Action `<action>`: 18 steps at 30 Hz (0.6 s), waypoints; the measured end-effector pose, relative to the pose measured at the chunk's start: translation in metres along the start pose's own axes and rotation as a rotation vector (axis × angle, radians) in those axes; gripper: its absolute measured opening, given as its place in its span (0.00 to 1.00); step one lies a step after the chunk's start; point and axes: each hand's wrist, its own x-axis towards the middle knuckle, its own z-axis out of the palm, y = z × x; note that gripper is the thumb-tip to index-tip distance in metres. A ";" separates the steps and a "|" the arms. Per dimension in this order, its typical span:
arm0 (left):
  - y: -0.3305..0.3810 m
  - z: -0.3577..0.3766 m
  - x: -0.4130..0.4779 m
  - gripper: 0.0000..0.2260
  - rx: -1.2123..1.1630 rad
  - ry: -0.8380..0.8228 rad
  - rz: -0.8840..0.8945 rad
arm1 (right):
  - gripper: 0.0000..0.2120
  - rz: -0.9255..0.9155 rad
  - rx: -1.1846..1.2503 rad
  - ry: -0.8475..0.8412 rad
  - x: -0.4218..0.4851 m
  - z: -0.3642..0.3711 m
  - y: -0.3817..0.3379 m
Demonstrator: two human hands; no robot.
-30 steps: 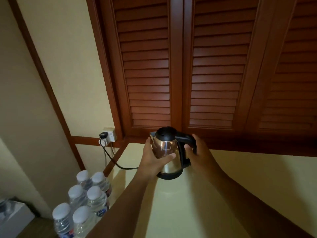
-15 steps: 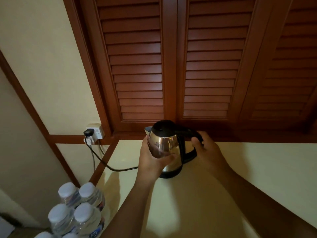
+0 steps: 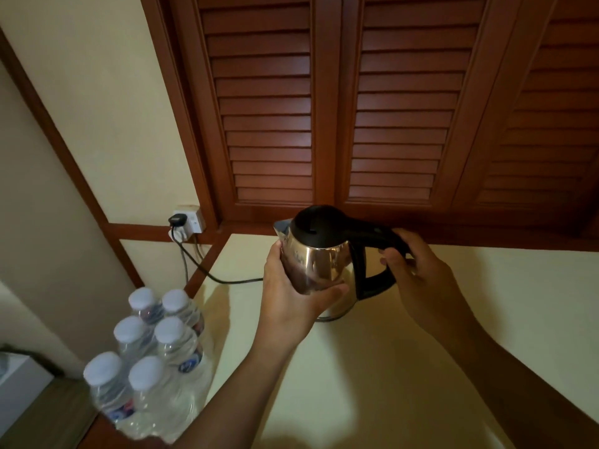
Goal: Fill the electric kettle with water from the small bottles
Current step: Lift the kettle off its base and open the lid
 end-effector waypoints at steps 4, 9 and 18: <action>0.000 -0.001 -0.051 0.57 0.049 0.006 -0.033 | 0.13 0.008 0.049 -0.043 -0.042 -0.010 0.003; -0.007 0.003 -0.102 0.55 0.062 0.020 -0.069 | 0.13 0.029 0.057 -0.110 -0.081 -0.015 0.012; -0.010 0.001 -0.136 0.55 0.144 -0.009 -0.087 | 0.18 0.028 0.024 -0.213 -0.100 -0.032 -0.002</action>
